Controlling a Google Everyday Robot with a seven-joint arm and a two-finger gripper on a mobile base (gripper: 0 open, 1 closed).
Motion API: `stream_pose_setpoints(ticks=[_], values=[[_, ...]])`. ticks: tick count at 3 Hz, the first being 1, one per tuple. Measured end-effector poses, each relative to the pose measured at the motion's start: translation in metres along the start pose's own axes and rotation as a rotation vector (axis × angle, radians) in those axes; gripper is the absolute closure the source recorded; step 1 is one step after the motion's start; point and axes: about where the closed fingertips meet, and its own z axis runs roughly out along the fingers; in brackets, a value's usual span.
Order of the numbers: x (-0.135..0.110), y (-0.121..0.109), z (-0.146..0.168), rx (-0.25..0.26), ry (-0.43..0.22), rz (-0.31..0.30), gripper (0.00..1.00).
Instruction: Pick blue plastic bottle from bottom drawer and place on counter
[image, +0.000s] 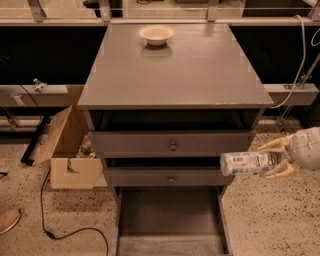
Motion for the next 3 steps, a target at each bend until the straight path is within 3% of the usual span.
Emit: stream_pose_setpoints(ticks=[2, 3], values=[[-0.033, -0.085, -0.075, 0.107, -0.035, -0.001, 1.0], [-0.05, -0.137, -0.087, 0.152, -0.058, 0.042, 1.0]])
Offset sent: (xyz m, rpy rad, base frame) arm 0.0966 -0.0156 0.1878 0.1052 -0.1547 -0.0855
